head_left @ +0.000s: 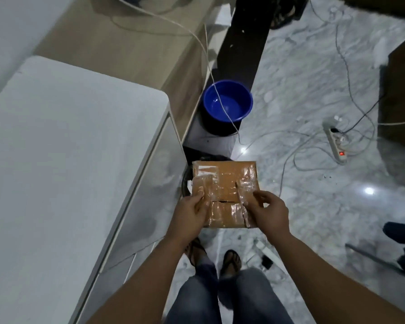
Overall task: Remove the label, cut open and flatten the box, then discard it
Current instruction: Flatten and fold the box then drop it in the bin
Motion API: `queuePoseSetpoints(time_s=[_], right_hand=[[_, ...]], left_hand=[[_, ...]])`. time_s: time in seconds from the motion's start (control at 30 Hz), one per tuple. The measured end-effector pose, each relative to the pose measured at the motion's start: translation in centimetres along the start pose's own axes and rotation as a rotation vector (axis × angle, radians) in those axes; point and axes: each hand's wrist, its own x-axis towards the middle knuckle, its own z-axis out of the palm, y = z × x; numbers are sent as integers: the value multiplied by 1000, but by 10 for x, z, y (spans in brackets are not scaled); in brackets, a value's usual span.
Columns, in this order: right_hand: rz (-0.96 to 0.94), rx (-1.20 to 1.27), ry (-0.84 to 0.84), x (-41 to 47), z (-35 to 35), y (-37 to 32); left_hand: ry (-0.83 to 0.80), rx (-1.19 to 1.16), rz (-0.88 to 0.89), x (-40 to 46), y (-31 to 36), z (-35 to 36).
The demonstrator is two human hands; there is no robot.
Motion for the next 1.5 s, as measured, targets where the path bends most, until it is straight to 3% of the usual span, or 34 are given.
queuePoseSetpoints(time_s=[0.23,0.53,0.9,1.23,1.5], right_hand=[[5,-224,-98,51,44,35],[-124,-489,-340,163,105,82],[-73,-714,-509,224,164,159],[-36,-952,-562,248,198,176],[2,-1157,-641,263,216,170]], left_hand=[[-110,1,-127,60,-56,30],[-53,59,-272,145,-127,86],[-88,189,-354,193,-201,142],[-113,632,-329,222,-220,178],[-197,774,-388,241,-228,194]])
